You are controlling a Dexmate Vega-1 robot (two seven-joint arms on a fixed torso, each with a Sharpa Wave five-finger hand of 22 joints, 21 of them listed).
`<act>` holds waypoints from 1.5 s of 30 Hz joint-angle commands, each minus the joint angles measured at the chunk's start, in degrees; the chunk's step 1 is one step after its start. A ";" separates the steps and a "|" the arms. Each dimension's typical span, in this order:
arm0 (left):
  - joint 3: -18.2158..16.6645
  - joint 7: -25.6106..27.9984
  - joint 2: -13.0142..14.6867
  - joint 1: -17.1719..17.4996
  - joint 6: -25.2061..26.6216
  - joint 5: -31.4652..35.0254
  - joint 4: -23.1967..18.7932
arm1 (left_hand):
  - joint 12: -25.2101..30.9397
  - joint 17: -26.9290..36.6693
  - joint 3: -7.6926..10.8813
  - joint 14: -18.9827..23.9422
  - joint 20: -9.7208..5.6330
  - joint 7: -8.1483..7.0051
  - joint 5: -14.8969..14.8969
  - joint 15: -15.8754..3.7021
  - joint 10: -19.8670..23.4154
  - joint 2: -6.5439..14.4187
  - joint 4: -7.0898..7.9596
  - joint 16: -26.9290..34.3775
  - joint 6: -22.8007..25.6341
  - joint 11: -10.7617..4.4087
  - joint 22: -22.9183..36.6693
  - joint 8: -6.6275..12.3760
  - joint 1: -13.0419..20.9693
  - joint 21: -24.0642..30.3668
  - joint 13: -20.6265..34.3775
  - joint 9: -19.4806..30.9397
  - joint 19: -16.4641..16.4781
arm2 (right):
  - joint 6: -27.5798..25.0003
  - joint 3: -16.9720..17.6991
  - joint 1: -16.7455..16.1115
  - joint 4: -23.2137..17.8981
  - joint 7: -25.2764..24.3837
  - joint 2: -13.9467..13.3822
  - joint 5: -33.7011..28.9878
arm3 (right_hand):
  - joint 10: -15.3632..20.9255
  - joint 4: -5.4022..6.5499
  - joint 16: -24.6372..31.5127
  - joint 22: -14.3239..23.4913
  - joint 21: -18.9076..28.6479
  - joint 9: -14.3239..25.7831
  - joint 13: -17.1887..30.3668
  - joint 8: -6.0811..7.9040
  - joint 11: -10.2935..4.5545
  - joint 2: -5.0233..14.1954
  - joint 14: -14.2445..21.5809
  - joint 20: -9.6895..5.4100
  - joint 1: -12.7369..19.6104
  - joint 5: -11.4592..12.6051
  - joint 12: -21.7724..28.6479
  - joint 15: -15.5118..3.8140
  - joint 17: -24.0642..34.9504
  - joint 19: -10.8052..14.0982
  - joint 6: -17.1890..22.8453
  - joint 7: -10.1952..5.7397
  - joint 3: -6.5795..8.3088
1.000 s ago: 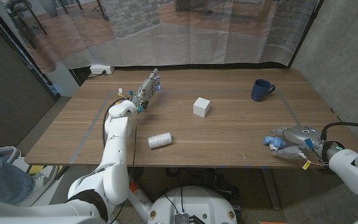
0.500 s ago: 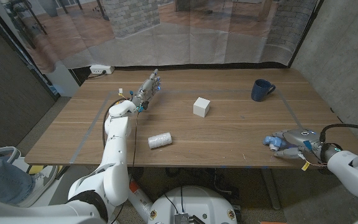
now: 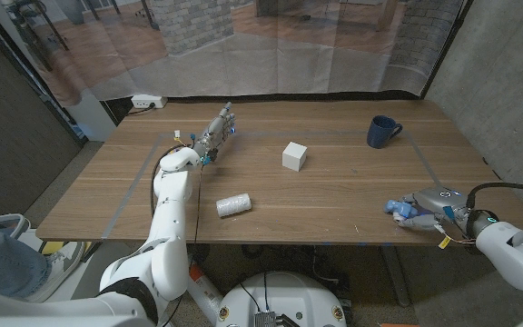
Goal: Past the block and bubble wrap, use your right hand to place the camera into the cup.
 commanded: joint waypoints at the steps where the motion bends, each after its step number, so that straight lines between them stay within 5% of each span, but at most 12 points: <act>1: -0.04 0.16 0.13 -0.65 -0.42 0.03 1.47 | 0.03 0.34 -0.36 0.09 0.48 -0.05 -0.11 -0.04 -0.11 0.36 0.10 0.19 0.25 -0.38 0.24 0.11 0.32 -0.22 0.25 0.25 -0.09 | -1.48 -0.44 -0.31 0.39 -2.52 -0.07 -0.11 | 1.57 0.32 -0.26 0.30 -0.20 0.28 0.05 0.61 -0.58 2.18 1.80 -0.48 0.50 -0.20 0.48 -1.21 0.07 0.24 5.92 -3.11 0.45; 24: 0.31 -0.10 1.35 -3.92 -1.96 0.21 7.10 | 0.05 0.35 -0.56 0.12 0.55 -0.01 -0.12 -0.03 -0.05 0.47 0.12 0.20 0.27 -0.44 0.24 0.12 0.40 -0.21 0.26 0.26 -0.15 | -2.39 0.79 -0.60 -1.37 -3.20 0.94 1.41 | 5.78 -0.68 -0.66 0.40 -0.27 0.24 -0.04 0.06 -1.29 3.79 4.66 -1.01 2.69 -0.86 1.11 -2.59 -0.15 0.08 8.40 -3.29 1.96; 45: 0.43 -0.45 1.91 -4.52 -2.45 0.27 6.68 | 0.03 0.34 -0.82 0.02 0.48 0.78 -0.12 -0.04 -0.12 0.62 0.12 0.17 0.39 -0.38 0.24 0.14 0.53 -0.17 0.26 0.25 -0.16 | -1.75 2.63 -0.32 -5.22 -2.79 2.50 1.55 | 7.09 -2.13 -1.24 0.46 -0.27 0.24 -0.10 -0.47 -1.89 4.06 5.52 -1.00 5.51 -1.27 0.74 -3.20 -0.31 -0.03 9.61 -3.32 3.31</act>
